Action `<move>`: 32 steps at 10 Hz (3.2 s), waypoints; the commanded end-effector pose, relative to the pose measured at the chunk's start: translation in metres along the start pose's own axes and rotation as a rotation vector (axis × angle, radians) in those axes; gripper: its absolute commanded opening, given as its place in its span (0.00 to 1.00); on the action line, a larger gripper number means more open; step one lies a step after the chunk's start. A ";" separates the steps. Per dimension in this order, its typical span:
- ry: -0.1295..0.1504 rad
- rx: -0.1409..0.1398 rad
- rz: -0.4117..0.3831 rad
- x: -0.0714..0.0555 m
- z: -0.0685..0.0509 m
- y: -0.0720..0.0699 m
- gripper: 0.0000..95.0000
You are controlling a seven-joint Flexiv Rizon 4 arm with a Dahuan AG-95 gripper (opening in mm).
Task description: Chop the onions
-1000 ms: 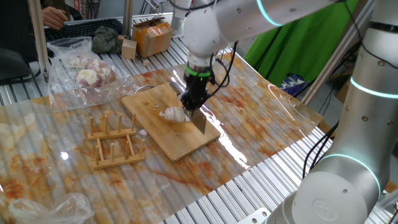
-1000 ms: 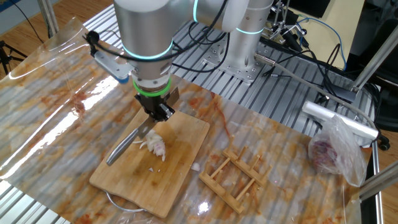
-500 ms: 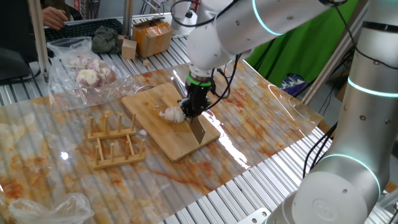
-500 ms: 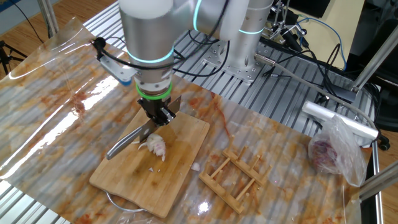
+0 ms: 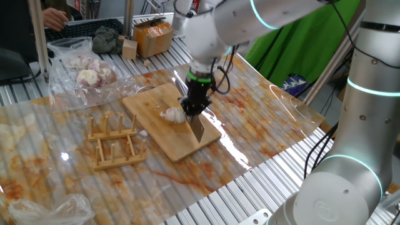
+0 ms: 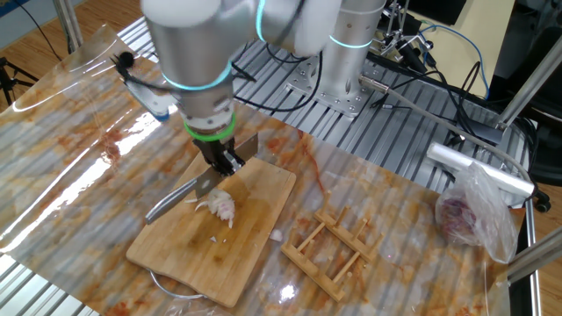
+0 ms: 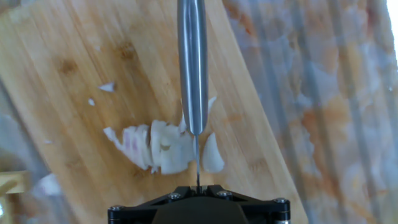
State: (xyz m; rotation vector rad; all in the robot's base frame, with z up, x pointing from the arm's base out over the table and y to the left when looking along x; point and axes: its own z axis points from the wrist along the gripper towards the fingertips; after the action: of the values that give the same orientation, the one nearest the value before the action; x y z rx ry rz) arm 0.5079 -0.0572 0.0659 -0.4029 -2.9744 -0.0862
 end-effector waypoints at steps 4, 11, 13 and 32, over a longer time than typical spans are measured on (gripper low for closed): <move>-0.015 0.004 -0.001 -0.001 -0.036 0.009 0.00; -0.018 -0.021 0.097 0.004 -0.080 0.098 0.00; -0.022 -0.018 0.139 0.009 -0.081 0.122 0.00; -0.059 0.093 -0.191 0.028 -0.073 0.167 0.00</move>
State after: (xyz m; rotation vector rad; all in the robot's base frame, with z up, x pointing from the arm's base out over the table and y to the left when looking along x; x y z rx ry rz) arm 0.5364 0.1057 0.1483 -0.1630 -3.0559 0.0251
